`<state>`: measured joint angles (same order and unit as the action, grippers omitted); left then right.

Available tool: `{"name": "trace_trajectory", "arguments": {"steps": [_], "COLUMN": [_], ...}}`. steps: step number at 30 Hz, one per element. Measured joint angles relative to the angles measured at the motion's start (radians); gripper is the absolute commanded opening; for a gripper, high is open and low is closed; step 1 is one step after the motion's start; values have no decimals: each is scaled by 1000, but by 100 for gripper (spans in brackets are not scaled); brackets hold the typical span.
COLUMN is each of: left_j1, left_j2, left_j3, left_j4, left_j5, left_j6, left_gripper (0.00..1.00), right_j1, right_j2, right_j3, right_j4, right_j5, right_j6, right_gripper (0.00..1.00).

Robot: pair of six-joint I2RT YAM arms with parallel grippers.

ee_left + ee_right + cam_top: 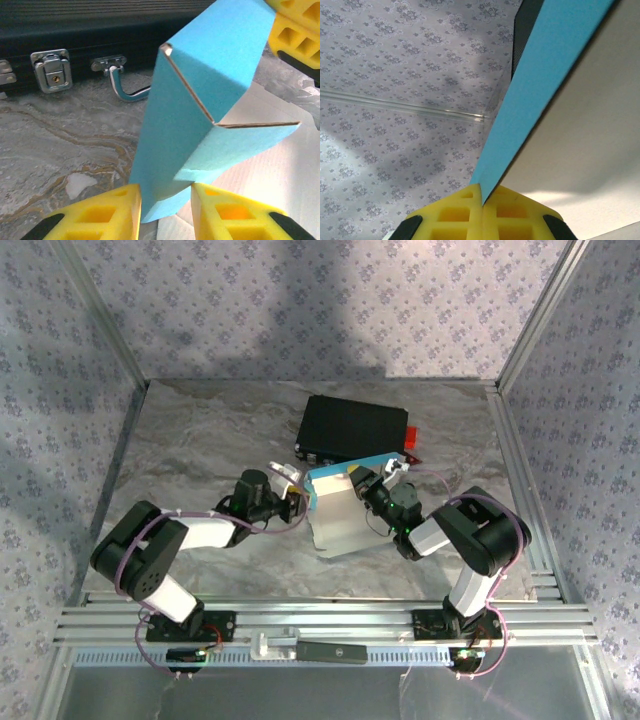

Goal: Fold the paper box

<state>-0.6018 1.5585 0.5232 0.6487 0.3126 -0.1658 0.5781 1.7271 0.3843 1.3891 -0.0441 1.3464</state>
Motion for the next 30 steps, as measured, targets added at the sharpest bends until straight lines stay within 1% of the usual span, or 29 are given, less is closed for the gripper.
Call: {"name": "trace_trajectory", "arguments": {"steps": [5,8,17,20,24,27,30], "left_j1": [-24,-42,-102,-117,-139,-147,-152], "left_j2": [9,14,34,51,80,99,115], "left_j3": [8,16,26,26,42,51,52], "left_j4": [7,8,37,64,90,107,129], "left_j5": [-37,-70,-206,-245,-295,-324,-346], "left_j6": [1,0,0,-2,-3,-3,-4], "left_gripper": [32,35,36,39,40,40,37], "right_j1": [0,0,-2,-3,-5,-9,-9], "right_j2": [4,5,10,11,13,13,13], "right_j3": [0,0,0,0,0,0,0], "right_j4": [6,7,17,18,21,22,21], "right_j5": [0,0,3,6,14,18,19], "right_j6": [0,0,0,0,0,1,1], "right_gripper": [0,0,0,0,0,0,0]}}
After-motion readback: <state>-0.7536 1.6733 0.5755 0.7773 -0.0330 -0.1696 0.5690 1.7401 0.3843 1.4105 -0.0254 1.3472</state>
